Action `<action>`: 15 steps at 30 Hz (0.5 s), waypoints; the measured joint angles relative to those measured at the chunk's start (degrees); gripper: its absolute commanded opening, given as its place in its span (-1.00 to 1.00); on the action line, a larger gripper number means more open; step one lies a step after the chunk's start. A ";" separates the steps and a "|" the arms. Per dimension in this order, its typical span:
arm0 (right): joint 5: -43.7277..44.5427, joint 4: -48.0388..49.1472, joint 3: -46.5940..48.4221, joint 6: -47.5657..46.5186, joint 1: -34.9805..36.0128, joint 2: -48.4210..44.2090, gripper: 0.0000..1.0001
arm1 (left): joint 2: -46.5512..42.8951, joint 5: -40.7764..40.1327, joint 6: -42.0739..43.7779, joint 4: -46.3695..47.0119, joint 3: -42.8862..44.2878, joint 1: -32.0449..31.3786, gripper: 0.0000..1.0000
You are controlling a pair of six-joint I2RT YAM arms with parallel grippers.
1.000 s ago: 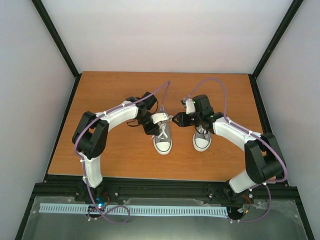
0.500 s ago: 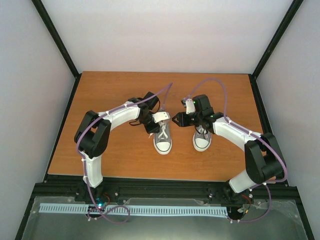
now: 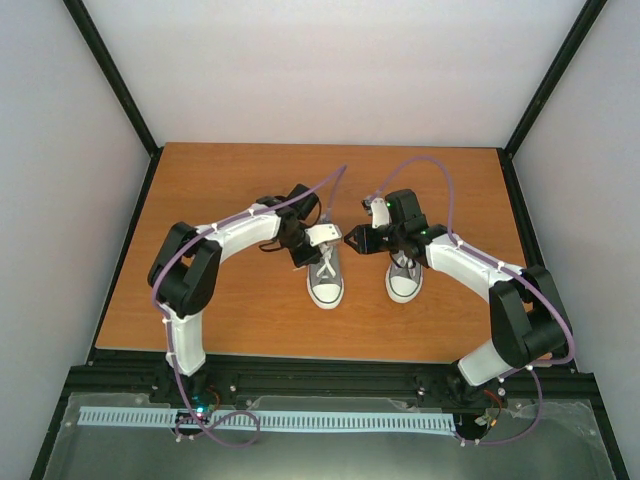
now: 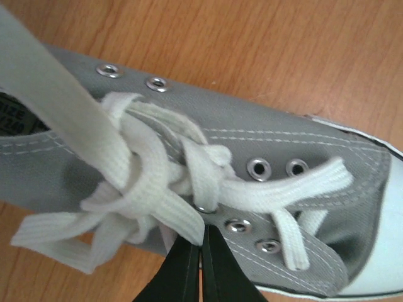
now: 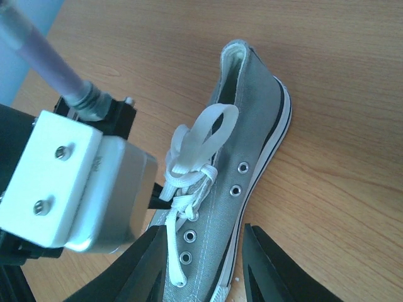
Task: Tie the shoes
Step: Tie the shoelace on the shoe.
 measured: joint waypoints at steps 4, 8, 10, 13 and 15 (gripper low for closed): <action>-0.02 -0.15 0.00 -0.13 0.00 0.00 -0.32 | -2.27 0.35 0.35 -0.48 -1.64 -0.15 -0.96; -0.28 -0.13 0.00 -0.15 0.00 0.00 -0.32 | -4.33 0.44 0.76 -1.49 -2.16 -0.22 -0.79; -0.46 -0.13 0.00 -0.15 0.00 0.00 -0.32 | -4.59 0.46 0.90 -1.75 -2.19 -0.22 -0.78; -0.68 -0.17 0.00 -0.28 0.00 0.00 -0.32 | -4.61 0.46 1.42 -2.14 -2.19 -0.24 -0.98; -0.72 -0.17 0.00 -0.28 0.00 0.00 -0.32 | -4.61 0.81 1.53 -2.54 -2.19 -0.24 -0.98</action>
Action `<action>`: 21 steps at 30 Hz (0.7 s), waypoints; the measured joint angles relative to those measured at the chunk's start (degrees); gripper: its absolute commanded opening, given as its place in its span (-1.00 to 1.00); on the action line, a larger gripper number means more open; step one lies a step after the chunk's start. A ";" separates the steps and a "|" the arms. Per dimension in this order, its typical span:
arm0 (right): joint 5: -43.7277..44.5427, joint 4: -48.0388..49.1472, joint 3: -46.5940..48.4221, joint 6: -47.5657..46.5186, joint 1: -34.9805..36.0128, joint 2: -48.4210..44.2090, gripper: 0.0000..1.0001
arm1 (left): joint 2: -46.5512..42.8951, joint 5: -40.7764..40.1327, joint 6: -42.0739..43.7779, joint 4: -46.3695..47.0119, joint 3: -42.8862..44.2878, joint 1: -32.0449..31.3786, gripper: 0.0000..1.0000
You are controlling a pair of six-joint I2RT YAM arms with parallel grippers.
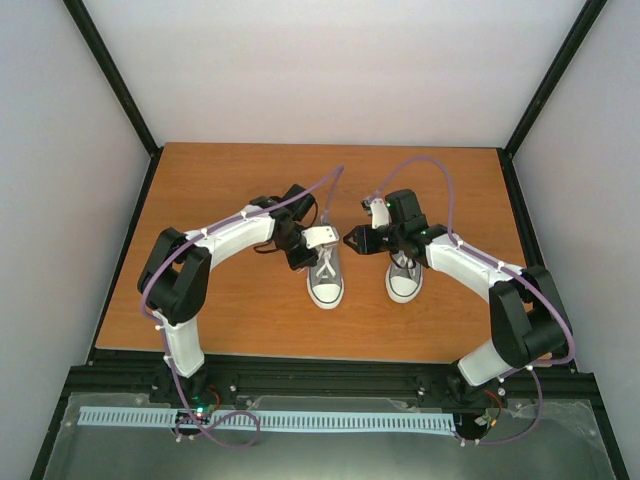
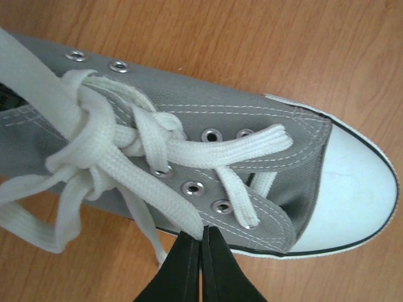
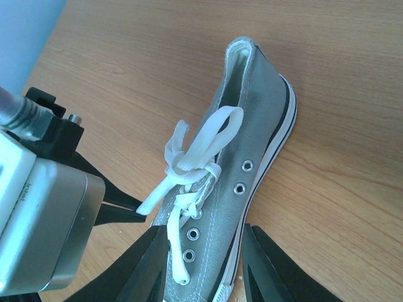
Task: Tie the shoes
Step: Tie the shoelace on the shoe.
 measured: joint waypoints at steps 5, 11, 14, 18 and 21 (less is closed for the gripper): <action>-0.44 0.33 0.00 0.22 0.00 0.00 -0.17 | -0.17 2.16 0.09 -1.95 -0.07 -0.68 -0.98; -3.63 5.64 0.63 3.10 -0.02 2.51 -0.03 | -0.22 4.74 0.11 -3.45 -0.22 -2.64 -0.98; -4.94 8.98 2.27 4.74 -0.26 7.63 0.04 | -0.22 5.38 0.09 -3.48 -0.44 -2.82 -0.98; -6.99 10.93 5.38 5.84 -0.59 14.67 0.08 | -0.31 5.70 0.09 -3.52 -1.53 -2.78 -0.99; -8.61 11.06 8.31 5.73 -0.59 18.18 0.08 | -0.31 6.21 0.09 -3.72 -1.95 -2.80 -0.99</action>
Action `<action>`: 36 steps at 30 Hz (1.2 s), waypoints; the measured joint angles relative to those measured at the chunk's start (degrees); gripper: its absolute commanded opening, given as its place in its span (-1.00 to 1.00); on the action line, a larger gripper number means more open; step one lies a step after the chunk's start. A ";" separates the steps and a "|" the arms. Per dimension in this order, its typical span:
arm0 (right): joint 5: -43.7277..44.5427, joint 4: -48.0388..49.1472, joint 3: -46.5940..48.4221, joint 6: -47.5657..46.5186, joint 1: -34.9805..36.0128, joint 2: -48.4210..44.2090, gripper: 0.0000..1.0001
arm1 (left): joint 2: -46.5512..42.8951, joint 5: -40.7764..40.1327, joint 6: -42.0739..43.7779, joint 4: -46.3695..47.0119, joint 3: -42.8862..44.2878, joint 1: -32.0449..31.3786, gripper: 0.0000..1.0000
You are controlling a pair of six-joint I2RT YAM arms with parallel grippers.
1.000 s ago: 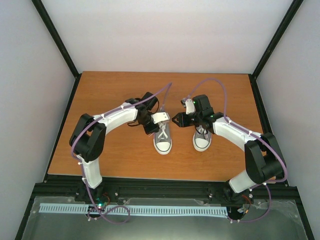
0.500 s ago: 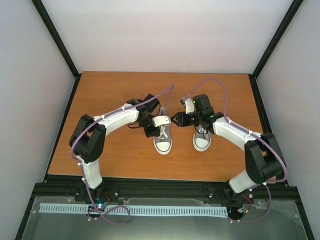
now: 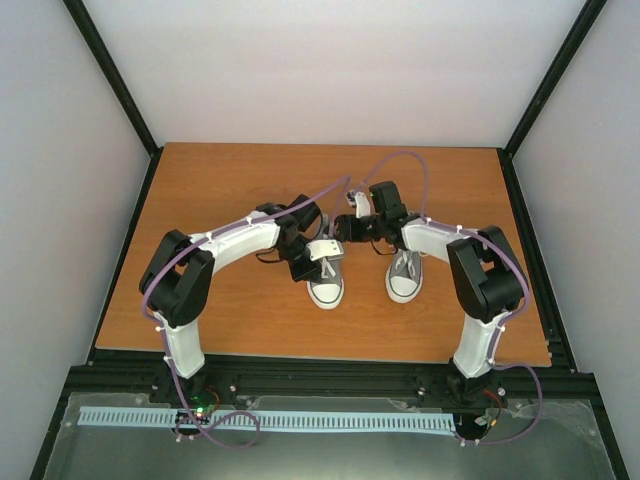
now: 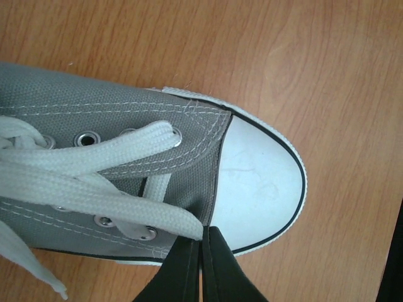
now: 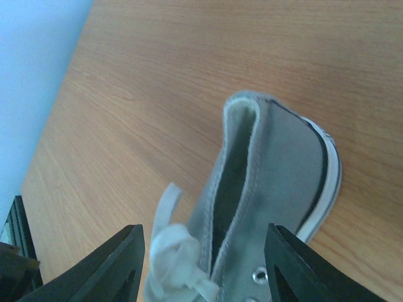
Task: Tie the shoes
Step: Tie the shoelace on the shoe.
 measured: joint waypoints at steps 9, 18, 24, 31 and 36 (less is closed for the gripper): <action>-3.80 0.15 3.89 -1.22 -0.02 2.95 -0.03 | -0.09 0.96 -0.02 -0.37 0.00 0.00 -0.53; -5.09 -1.90 5.55 -3.82 0.00 4.72 -0.51 | -0.28 1.14 2.23 -5.81 4.70 1.95 -0.07; -5.49 -2.97 5.81 -5.03 0.00 4.90 -0.80 | -1.92 0.57 0.72 -4.70 10.38 6.43 -0.16; -5.29 -3.78 5.79 -5.31 0.00 4.55 -0.94 | 0.61 -1.51 -3.54 1.40 11.10 6.03 -0.23; -5.20 -3.43 5.22 -4.87 0.00 3.10 -0.94 | 2.49 -2.80 -5.20 5.11 10.27 4.57 -0.15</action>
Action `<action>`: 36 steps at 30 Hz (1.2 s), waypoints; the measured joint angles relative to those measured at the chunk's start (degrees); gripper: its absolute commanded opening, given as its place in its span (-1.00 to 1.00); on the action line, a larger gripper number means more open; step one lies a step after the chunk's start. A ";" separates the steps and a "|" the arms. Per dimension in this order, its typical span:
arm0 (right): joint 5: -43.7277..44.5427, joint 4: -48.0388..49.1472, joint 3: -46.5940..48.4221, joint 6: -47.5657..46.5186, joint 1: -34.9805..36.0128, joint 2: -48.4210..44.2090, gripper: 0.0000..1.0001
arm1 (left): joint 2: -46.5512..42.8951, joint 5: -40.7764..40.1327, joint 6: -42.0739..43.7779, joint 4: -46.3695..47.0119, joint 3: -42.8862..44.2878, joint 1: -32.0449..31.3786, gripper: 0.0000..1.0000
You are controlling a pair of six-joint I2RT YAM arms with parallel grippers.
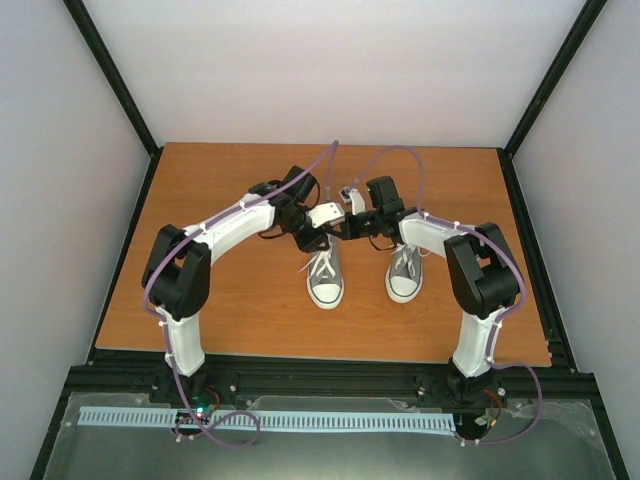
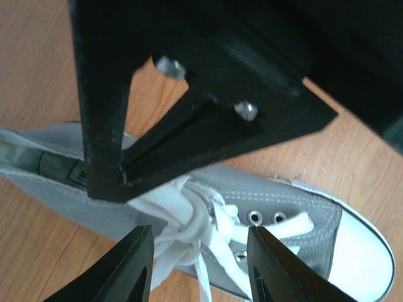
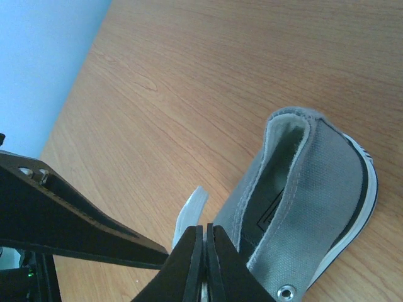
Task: Tie the shoes
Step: Tie the shoelace on the shoe.
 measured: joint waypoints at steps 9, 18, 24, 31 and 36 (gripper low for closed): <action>0.37 0.35 -0.98 0.85 -0.02 -0.48 -0.95 | 0.44 -2.60 -2.91 6.54 -1.18 -1.18 -0.61; 2.08 -0.17 -2.91 1.73 0.00 -1.20 -0.94 | 0.76 -2.38 -2.97 10.56 -4.09 -1.29 -0.65; 3.04 -0.85 -3.67 1.79 0.11 -1.38 -0.95 | 0.55 -1.40 -2.97 12.96 -6.32 -1.33 -0.42; 3.17 -0.15 -3.85 2.38 -0.22 -1.97 -0.94 | -0.94 -0.94 -2.19 12.96 -10.19 -1.27 -0.33; 2.91 0.31 -3.82 2.43 -0.35 -2.58 -0.95 | -0.94 -2.01 -1.16 12.85 -10.36 -1.29 -0.62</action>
